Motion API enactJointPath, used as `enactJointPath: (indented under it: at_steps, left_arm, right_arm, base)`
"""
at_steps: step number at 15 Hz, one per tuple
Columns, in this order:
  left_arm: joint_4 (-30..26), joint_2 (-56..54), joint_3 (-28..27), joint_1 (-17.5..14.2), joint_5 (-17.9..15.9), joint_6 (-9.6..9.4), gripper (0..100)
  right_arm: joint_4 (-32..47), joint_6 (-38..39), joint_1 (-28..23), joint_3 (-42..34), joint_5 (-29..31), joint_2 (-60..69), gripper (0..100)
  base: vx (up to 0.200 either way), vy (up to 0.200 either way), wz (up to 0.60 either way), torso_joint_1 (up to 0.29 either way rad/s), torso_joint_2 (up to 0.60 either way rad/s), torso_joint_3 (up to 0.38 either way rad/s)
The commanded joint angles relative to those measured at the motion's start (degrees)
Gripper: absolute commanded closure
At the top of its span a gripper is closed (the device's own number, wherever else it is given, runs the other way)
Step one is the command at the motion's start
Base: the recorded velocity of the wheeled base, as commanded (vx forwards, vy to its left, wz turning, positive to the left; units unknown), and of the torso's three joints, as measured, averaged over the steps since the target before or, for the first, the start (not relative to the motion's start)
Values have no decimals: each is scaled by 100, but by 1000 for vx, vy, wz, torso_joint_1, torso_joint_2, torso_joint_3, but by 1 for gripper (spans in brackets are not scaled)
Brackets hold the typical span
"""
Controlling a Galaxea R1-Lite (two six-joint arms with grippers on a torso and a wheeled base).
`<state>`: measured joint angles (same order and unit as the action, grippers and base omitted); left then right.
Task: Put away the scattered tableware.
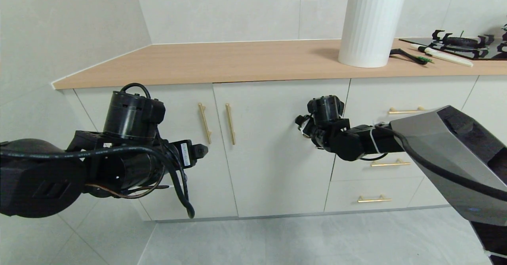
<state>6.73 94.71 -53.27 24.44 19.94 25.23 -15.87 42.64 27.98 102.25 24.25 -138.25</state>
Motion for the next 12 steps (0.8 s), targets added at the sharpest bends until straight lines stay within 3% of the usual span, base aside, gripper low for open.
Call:
enactJointPath:
  at_steps: [1, 5, 9, 10, 12]
  left_arm:
    - [4, 13, 1, -1, 1, -1, 0]
    - [-5, 13, 1, -1, 1, 8, 0]
    - [4, -75, 27, -1, 18, -54, 0]
    - [-5, -339, 71, -1, 177, -133, 0]
    - [-5, -1130, 555, -1, 291, -537, 0]
  right_arm:
    - [-4, -2, -56, 110, 27, -97, 0]
    - [23, -2, -64, 84, 54, -26, 0]
    - [32, -318, 278, -1120, 89, 1354, 0]
    - [14, -511, 358, -1709, 98, 2066, 0]
    - [5, -951, 349, -2702, 80, 3402, 0]
  base:
    - [0, 0, 0, 0, 0, 0]
    - [0, 0, 0, 0, 0, 0]
    - [0, 0, 0, 0, 0, 0]
    - [0, 0, 0, 0, 0, 0]
    - [0, 0, 0, 0, 0, 0]
